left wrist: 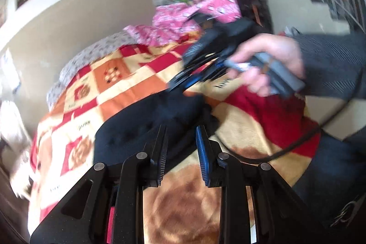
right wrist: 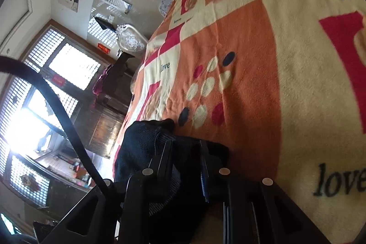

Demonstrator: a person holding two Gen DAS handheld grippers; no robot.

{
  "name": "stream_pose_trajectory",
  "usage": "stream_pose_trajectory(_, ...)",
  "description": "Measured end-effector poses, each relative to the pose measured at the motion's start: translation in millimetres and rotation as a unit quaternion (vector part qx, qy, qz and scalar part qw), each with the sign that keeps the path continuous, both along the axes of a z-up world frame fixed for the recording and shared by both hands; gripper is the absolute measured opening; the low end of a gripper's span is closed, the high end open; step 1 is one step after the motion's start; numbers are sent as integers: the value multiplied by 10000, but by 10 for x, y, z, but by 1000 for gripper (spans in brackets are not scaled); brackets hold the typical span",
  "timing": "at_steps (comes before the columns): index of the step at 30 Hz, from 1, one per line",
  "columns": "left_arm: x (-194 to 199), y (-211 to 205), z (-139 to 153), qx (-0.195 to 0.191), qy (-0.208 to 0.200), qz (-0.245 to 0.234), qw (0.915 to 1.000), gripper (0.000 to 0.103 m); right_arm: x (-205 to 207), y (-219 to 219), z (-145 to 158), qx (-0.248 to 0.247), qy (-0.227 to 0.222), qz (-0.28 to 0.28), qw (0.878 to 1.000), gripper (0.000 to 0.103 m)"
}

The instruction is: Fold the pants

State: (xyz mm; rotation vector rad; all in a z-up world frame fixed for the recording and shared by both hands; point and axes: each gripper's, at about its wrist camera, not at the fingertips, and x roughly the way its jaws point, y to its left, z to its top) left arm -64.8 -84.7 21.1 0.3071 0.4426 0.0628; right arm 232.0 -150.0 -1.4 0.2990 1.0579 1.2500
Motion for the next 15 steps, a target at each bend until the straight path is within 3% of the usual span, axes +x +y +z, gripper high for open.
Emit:
stream_pose_trajectory(3, -95, 319, 74, -634, -170, 489, 9966, 24, -254, -194, 388, -116, -1097, -237, 9936, 19)
stream_pose_trajectory(7, -196, 811, 80, -1719, -195, 1008, 9797, 24, -868, -401, 851, 129, -2214, 312, 9746, 19)
stream_pose_trajectory(11, -138, 1007, -13, -2489, -5, 877, 9646, 24, -1449, -353, 865, 484, -2276, 1150, 9657, 26)
stream_pose_trajectory(15, 215, 1164, -176, -2719, 420, 1013, 9561, 24, -1725, -26, 504, -236, -2646, 1144, 9573, 26)
